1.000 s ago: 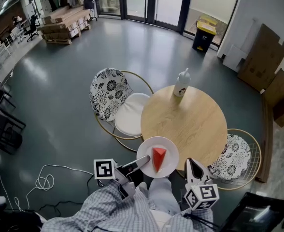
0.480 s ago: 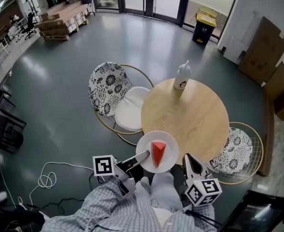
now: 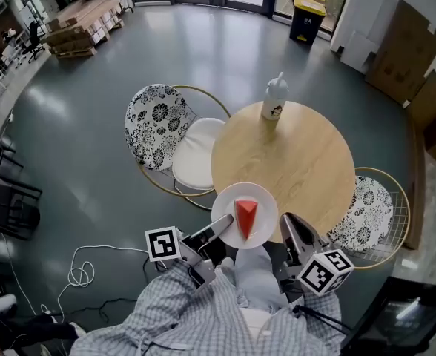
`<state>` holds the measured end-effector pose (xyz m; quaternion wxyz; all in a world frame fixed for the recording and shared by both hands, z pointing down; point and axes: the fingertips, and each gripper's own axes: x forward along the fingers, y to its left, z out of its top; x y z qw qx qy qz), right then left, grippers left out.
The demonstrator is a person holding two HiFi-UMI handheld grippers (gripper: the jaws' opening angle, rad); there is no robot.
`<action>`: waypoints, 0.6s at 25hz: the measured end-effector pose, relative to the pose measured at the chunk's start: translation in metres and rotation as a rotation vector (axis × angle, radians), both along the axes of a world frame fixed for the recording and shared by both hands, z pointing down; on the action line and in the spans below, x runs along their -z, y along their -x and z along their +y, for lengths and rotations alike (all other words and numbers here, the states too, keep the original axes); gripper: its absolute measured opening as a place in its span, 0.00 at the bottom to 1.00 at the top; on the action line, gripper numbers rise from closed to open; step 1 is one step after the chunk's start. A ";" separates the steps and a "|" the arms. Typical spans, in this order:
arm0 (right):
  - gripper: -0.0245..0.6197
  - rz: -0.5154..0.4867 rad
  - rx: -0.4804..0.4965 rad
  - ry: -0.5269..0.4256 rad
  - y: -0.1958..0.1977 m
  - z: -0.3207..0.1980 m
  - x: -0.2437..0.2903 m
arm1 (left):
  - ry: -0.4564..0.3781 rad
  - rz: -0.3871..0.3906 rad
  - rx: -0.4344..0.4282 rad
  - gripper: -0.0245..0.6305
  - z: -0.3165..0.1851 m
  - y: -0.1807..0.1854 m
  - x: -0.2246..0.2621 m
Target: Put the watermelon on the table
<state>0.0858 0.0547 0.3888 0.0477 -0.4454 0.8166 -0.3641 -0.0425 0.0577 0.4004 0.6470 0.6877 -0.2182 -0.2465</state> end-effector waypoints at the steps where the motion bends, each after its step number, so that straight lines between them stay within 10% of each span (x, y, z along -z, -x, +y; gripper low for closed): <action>1: 0.06 -0.019 0.005 0.007 0.001 -0.004 -0.001 | 0.004 -0.001 0.002 0.09 -0.003 0.000 -0.002; 15: 0.15 0.056 0.142 0.080 0.011 -0.060 -0.038 | 0.041 -0.026 0.055 0.09 -0.052 -0.006 -0.025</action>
